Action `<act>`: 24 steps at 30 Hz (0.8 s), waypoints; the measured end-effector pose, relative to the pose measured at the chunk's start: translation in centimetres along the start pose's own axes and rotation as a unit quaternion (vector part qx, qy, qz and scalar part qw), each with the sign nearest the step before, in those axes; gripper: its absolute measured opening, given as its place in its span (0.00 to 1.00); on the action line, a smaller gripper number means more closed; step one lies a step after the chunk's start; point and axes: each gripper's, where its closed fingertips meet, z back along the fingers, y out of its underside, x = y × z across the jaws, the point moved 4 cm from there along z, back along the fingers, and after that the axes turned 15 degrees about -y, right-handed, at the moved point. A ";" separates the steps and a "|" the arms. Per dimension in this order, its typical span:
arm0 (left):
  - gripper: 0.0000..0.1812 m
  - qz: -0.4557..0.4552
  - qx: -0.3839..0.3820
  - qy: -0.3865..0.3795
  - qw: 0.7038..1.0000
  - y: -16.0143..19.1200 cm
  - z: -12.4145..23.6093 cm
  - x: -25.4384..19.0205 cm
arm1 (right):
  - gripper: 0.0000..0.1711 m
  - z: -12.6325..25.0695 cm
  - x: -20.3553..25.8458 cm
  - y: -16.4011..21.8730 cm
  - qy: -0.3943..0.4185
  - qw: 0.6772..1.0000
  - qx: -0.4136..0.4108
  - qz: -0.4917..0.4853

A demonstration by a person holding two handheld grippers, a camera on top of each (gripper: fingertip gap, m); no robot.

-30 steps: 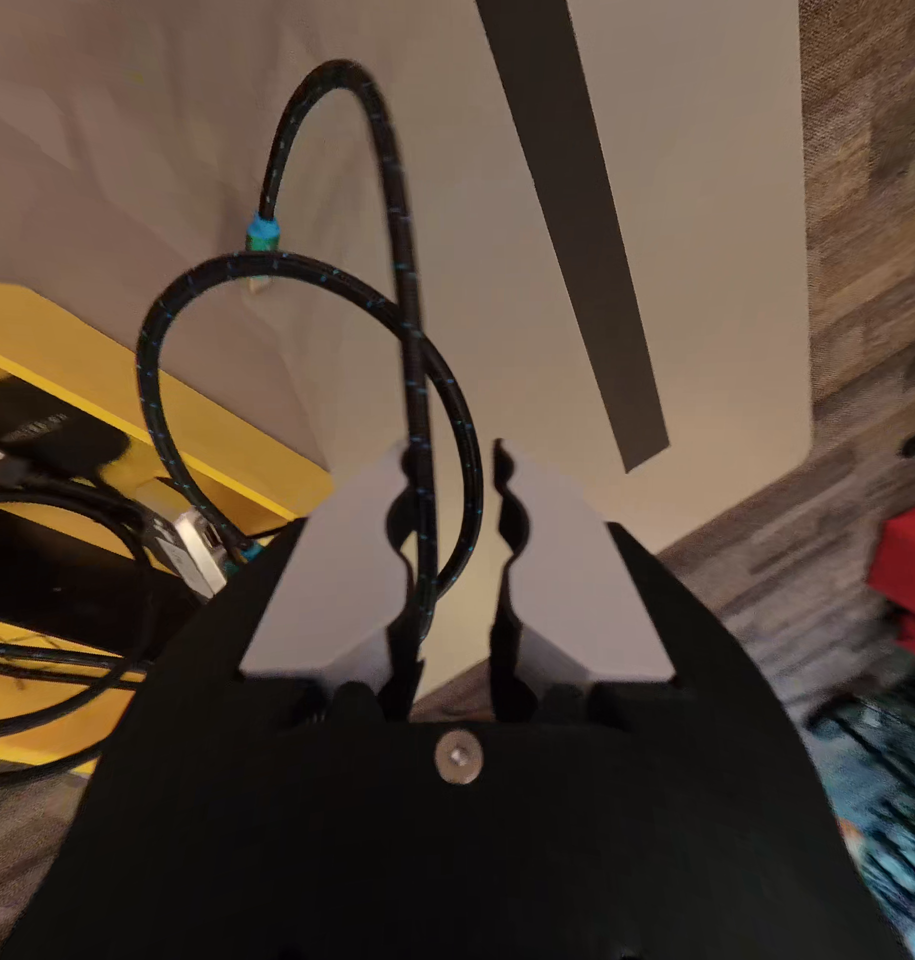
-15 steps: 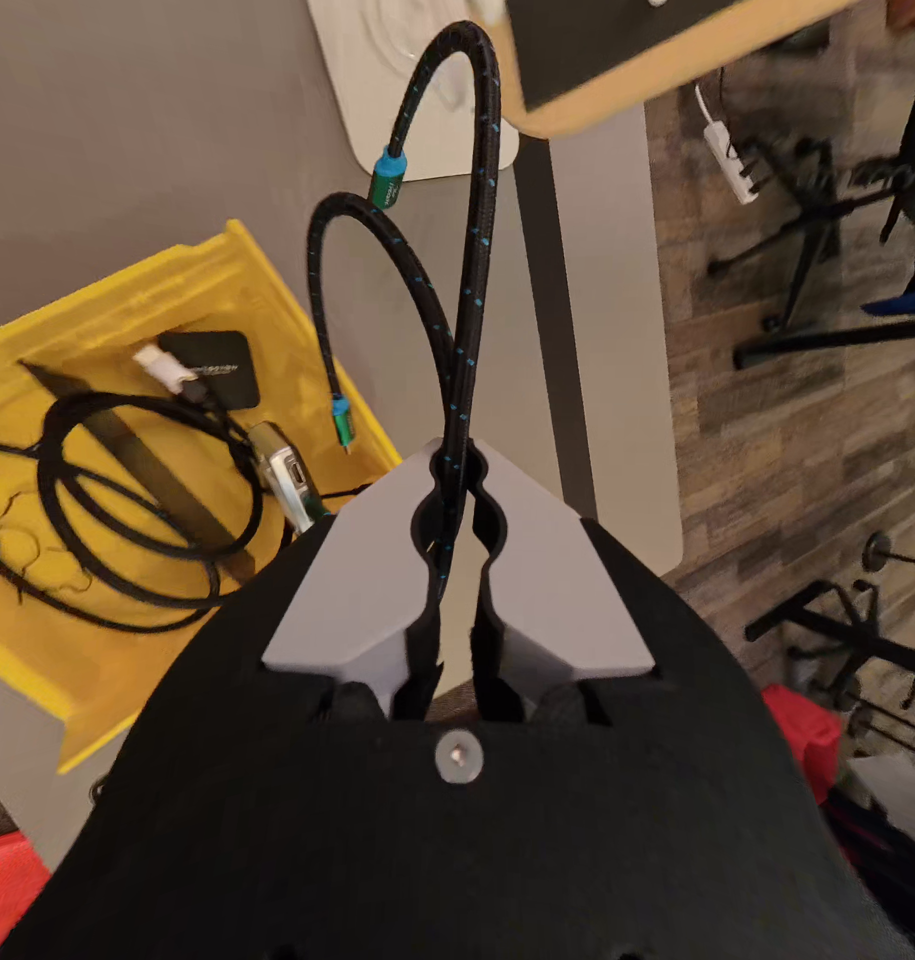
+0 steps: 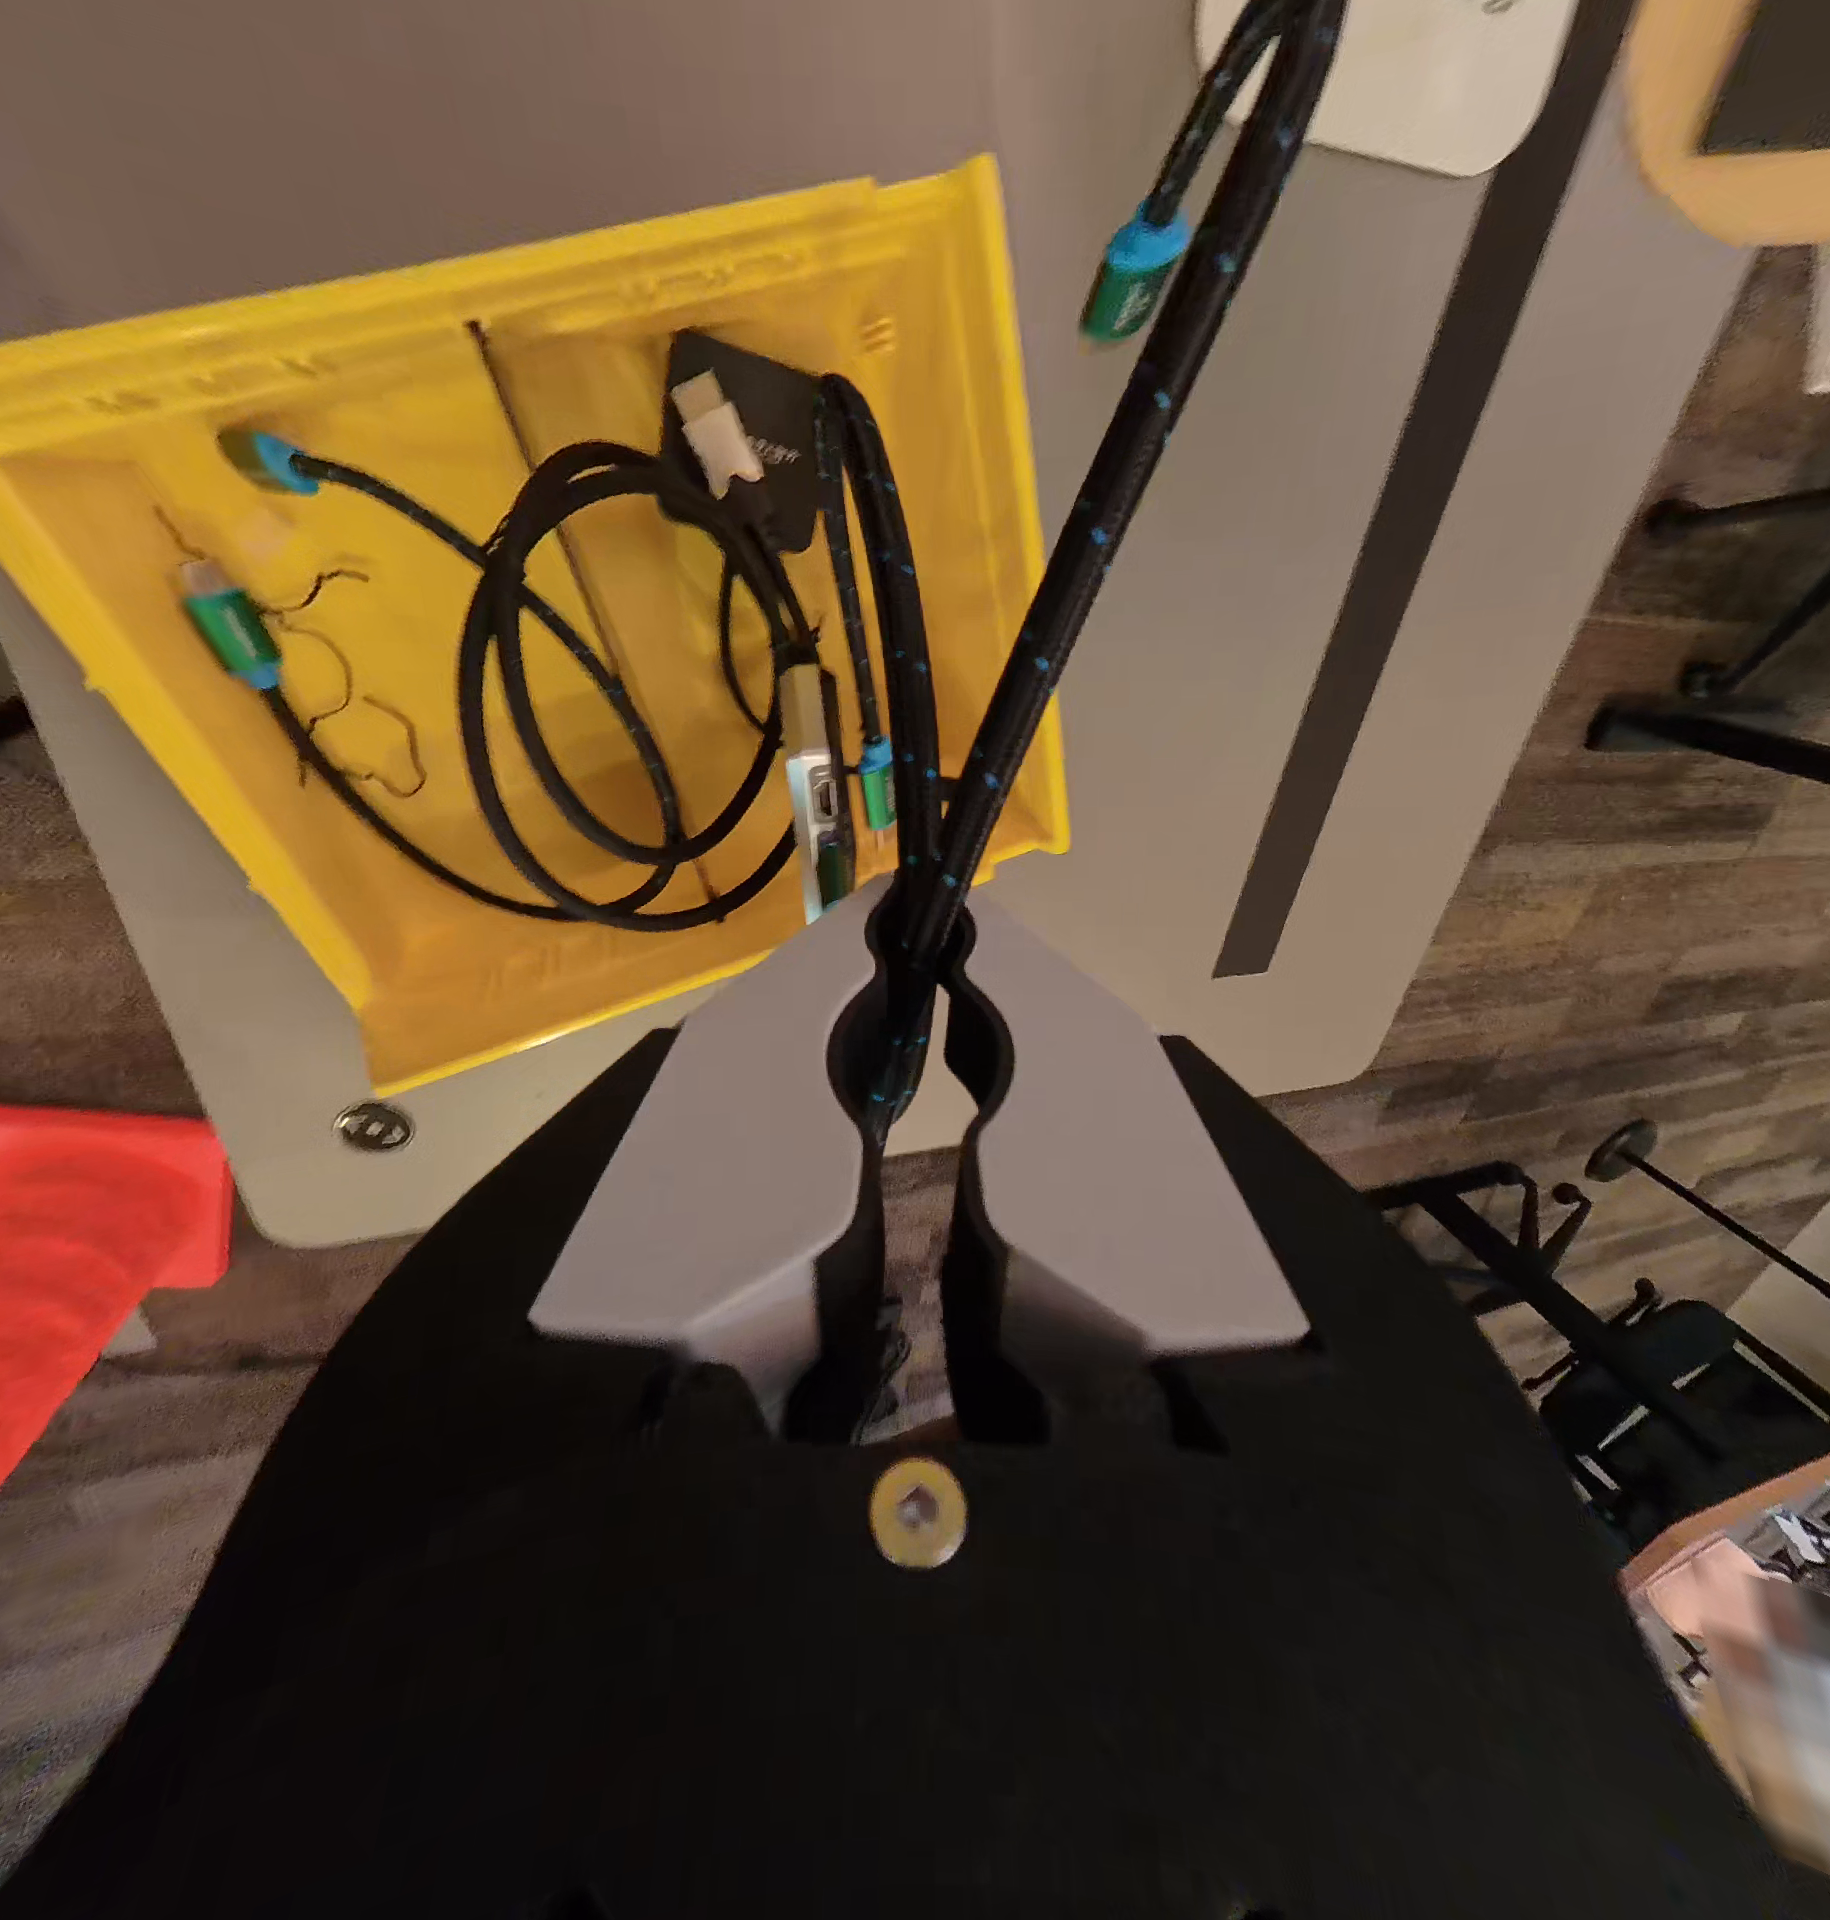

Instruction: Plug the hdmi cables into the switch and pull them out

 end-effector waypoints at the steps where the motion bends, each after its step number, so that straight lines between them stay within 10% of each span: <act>1: 0.27 0.000 -0.001 0.000 1.000 0.0 0.0 0.0 | 0.00 -0.4 0.6 -0.1 -0.016 1.000 0.014 0.003; 24: 0.27 -0.010 -0.003 0.000 1.000 -0.3 0.1 -0.2 | 0.00 -4.9 1.8 -2.5 -0.191 0.959 0.208 0.007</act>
